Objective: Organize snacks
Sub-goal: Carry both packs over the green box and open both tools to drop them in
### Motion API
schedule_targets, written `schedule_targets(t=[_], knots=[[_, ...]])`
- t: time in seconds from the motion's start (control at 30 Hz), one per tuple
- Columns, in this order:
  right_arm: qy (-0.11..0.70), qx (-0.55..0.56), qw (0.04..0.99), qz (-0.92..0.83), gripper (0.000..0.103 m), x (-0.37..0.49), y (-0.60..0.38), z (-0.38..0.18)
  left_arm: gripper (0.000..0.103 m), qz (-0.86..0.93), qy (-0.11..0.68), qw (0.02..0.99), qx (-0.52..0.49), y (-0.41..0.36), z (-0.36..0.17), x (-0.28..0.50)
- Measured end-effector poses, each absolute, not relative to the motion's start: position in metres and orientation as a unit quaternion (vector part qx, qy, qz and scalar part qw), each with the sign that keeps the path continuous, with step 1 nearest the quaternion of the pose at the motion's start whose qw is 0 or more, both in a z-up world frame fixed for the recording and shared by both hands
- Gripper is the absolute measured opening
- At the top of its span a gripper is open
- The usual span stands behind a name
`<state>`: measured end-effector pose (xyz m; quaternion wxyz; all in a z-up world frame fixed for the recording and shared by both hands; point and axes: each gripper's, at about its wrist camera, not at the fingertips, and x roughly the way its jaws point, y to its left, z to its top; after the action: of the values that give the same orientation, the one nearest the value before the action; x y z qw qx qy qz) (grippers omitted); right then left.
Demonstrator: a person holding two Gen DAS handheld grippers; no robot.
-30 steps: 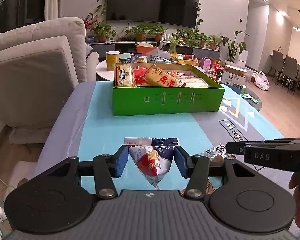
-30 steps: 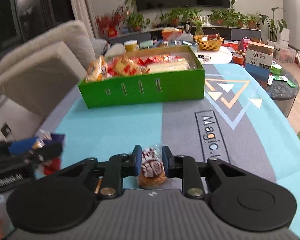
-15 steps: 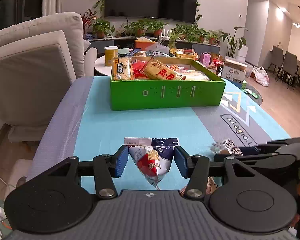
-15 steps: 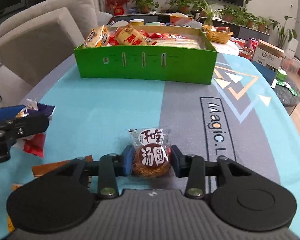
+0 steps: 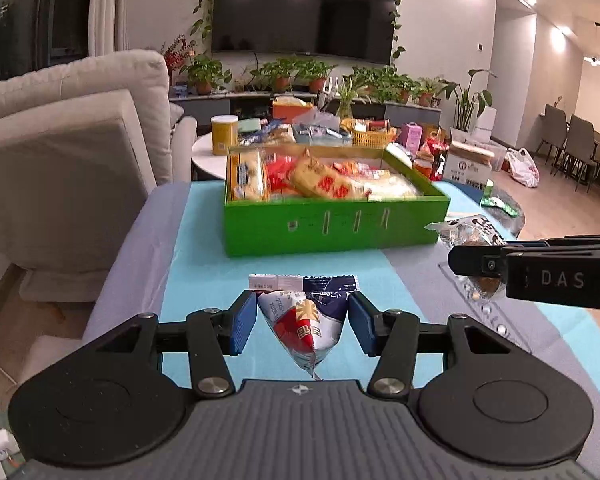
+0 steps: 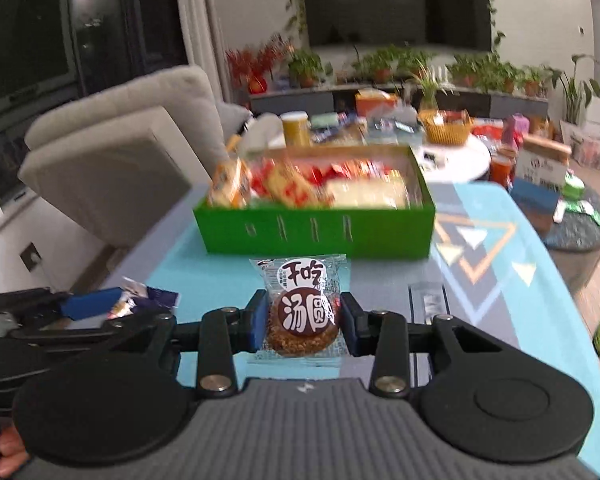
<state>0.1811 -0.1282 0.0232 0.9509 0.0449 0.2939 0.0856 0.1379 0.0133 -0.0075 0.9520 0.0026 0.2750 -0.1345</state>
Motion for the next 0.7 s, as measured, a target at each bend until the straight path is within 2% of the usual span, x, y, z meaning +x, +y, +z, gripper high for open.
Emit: schedule_targets(t=[0.37, 0.7], knots=[[0.258, 0.039, 0.962, 0.077, 0.051, 0.221, -0.135, 0.052, 0.048, -0.128, 0.224, 0.966, 0.032, 0.0, 0.047, 0.19], [0.225, 0.082, 0.969, 0.067, 0.051, 0.295, -0.152, 0.062, 0.048, -0.116, 0.21, 0.97, 0.038, -0.019, 0.061, 0.274]])
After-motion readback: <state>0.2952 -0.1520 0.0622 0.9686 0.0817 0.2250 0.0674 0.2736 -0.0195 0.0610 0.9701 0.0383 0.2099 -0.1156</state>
